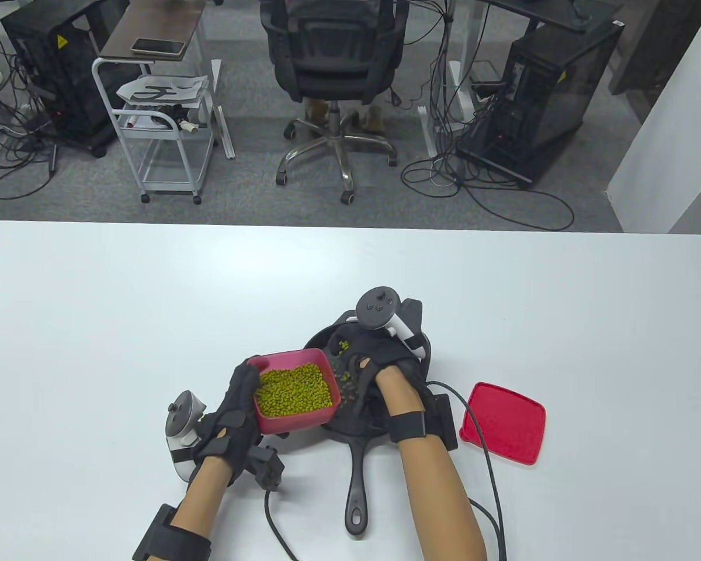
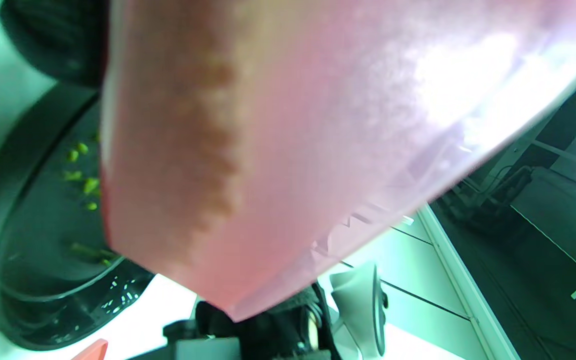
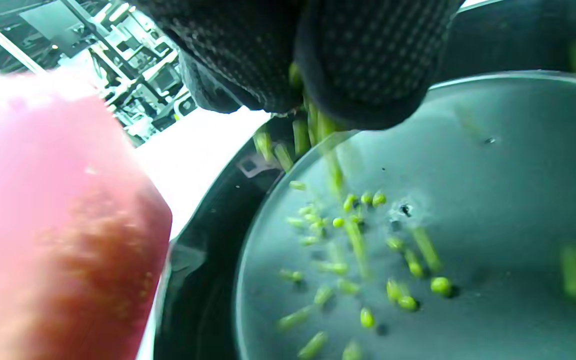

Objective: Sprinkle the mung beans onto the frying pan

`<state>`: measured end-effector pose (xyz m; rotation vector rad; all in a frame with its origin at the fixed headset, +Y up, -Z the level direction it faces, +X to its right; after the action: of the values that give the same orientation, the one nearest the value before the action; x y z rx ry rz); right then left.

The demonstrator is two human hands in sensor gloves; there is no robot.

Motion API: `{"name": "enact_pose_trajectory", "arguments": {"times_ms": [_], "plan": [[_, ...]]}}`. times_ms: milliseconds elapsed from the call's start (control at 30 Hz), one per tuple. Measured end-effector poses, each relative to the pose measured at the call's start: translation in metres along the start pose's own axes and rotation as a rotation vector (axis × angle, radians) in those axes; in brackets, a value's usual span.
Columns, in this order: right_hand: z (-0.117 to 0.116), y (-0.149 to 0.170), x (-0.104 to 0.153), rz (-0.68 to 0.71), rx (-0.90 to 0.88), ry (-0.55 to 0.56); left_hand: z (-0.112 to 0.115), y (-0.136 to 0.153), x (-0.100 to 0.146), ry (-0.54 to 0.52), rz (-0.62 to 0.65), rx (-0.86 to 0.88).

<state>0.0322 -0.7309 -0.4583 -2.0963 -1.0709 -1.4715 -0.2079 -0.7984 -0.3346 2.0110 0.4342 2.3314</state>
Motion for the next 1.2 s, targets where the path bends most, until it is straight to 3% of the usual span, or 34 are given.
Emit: {"name": "enact_pose_trajectory", "arguments": {"times_ms": [200,433,600,967,1200], "plan": [[0.009,0.007,-0.013,-0.029,0.103,0.107,-0.002,-0.001,0.001,-0.003,0.002,0.004],[0.020,0.017,-0.013,-0.067,0.195,0.123,-0.005,-0.002,0.000,-0.004,0.002,0.012],[0.022,0.024,0.001,-0.064,0.200,0.056,-0.005,-0.003,0.000,-0.003,-0.002,0.007],[-0.012,0.016,0.024,-0.020,0.153,-0.202,-0.007,-0.004,0.002,0.006,0.012,-0.008],[0.001,0.005,0.033,-0.001,0.098,-0.189,-0.006,-0.003,0.002,0.010,0.013,-0.009]]}}
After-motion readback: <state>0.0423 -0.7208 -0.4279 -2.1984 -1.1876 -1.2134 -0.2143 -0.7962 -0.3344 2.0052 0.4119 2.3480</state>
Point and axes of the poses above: the tracker on the back of each hand, its own y axis roughly to the little-finger side, its own x axis roughly from the fingertips to the wrist, z = x × y, the point moved 4 cm from there along -x, roughly from the wrist to the fingertips, and after that the axes turned 10 degrees about -x, right-handed, at the moved point
